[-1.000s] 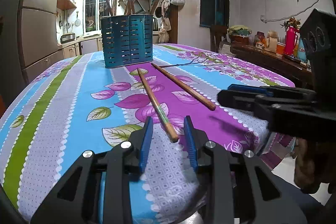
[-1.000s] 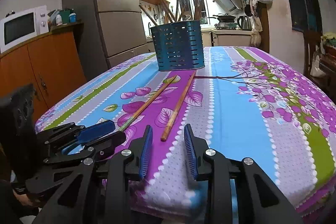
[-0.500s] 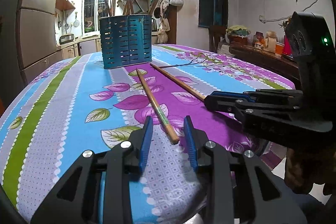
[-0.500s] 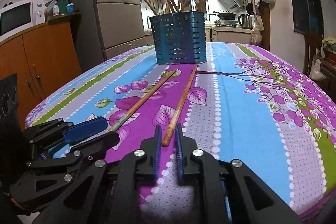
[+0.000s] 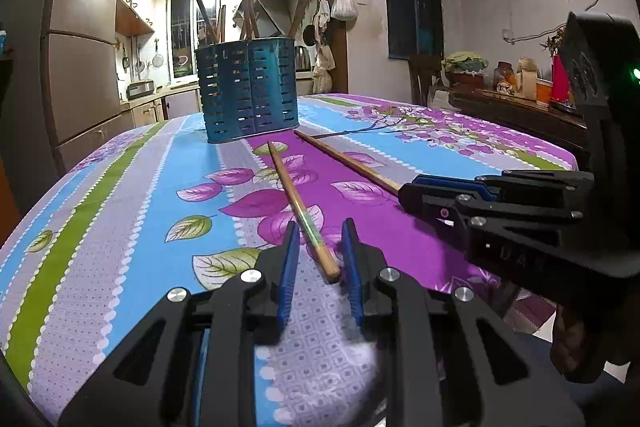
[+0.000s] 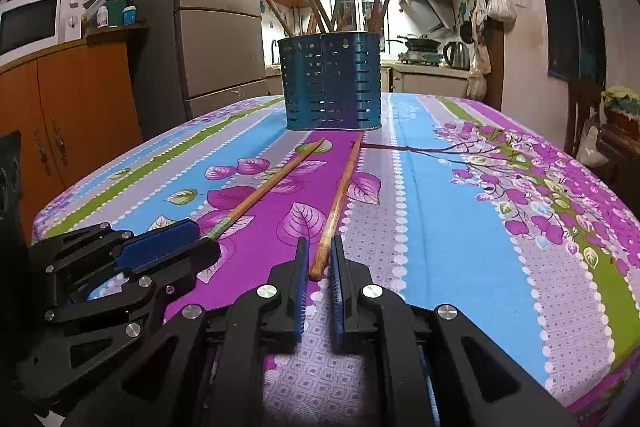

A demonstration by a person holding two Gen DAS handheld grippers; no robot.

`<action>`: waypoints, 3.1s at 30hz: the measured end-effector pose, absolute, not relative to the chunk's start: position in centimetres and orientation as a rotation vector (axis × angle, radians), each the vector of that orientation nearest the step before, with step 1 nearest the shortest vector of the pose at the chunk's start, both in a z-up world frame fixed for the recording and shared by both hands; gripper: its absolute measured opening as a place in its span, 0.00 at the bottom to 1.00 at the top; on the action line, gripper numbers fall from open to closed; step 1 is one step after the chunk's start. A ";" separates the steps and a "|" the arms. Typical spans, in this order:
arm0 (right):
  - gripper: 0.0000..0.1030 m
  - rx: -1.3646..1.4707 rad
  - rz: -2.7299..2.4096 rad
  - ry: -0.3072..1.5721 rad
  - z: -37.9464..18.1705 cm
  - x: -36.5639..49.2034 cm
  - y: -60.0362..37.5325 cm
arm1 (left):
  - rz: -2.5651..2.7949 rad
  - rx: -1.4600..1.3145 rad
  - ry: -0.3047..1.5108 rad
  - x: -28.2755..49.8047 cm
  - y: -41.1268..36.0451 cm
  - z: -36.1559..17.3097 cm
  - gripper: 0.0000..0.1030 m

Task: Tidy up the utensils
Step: 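Move the right tool over one loose chopstick while the left tool approaches the other, then close each tool on one wooden chopstick and lift it off the cloth, then carry both chopsticks over the teal holder and lower them in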

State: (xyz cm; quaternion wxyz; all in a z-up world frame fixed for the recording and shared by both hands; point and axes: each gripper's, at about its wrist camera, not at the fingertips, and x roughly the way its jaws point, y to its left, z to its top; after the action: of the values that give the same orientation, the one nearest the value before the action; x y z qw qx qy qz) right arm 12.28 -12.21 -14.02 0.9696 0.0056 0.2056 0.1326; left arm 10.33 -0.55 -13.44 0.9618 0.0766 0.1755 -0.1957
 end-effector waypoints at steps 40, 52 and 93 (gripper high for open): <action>0.07 0.033 0.229 0.317 -13.2 10.2 -13.7 | -0.301 0.153 0.278 8.9 0.2 -12.4 0.05; 0.07 -0.037 0.229 0.132 -3.2 6.7 -16.3 | -0.332 0.163 0.076 7.1 0.9 -3.9 0.05; 0.07 0.000 0.374 0.050 21.0 21.8 -21.3 | -0.347 0.131 0.116 20.2 1.3 20.2 0.05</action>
State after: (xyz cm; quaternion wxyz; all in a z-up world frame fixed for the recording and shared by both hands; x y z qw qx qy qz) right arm 21.80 -21.29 20.96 0.9822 0.0002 0.0250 0.1861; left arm 20.22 1.34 20.23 0.9811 0.0653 0.0578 -0.1726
